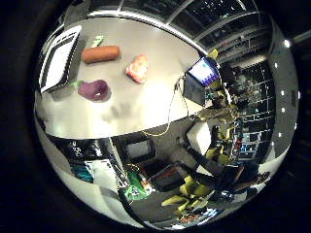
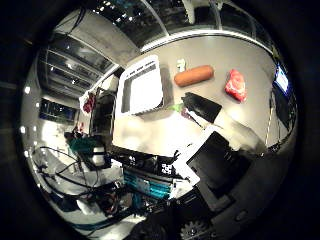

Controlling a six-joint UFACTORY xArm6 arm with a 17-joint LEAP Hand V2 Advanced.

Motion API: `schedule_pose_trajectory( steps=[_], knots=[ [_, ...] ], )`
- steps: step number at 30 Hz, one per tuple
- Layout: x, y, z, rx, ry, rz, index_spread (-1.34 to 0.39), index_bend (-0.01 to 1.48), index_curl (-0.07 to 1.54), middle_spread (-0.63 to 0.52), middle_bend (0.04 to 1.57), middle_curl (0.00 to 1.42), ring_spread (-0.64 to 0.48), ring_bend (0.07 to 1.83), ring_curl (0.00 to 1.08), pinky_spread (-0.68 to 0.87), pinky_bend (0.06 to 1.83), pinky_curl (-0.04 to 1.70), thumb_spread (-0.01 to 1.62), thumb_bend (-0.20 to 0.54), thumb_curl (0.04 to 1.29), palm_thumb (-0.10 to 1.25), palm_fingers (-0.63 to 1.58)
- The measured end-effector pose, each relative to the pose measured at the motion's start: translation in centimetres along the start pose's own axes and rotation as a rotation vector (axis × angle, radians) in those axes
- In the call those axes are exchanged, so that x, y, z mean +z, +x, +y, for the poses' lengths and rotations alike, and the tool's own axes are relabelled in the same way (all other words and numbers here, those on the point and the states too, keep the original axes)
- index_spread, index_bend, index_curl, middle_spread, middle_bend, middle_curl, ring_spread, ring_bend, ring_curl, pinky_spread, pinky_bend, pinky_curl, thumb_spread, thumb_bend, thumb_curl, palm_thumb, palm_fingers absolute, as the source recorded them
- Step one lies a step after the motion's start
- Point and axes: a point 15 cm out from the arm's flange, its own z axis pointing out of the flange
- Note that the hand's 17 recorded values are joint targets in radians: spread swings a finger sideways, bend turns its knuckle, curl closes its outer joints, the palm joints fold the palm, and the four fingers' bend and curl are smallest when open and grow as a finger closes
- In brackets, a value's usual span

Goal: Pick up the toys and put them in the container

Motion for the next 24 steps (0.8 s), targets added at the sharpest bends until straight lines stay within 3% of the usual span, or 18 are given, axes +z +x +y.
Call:
schedule_pose_trajectory(
  steps=[8, 24],
  knots=[
    [8.0, -0.1, 2.2, 0.027, -0.038, -0.016, -0.38, 0.13, 0.26, 0.00, 0.21, 0.33, 0.16, 0.27, 0.21, 0.45, 0.38, 0.26, 1.00, -0.036, 0.33, 0.65, 0.24],
    [15.3, -0.2, -0.8, -0.016, -0.032, -0.009, -0.36, 0.16, 0.26, 0.07, 0.23, 0.33, 0.19, 0.27, 0.23, 0.42, 0.42, 0.28, 0.94, -0.029, 0.31, 0.57, 0.14]
  ],
)
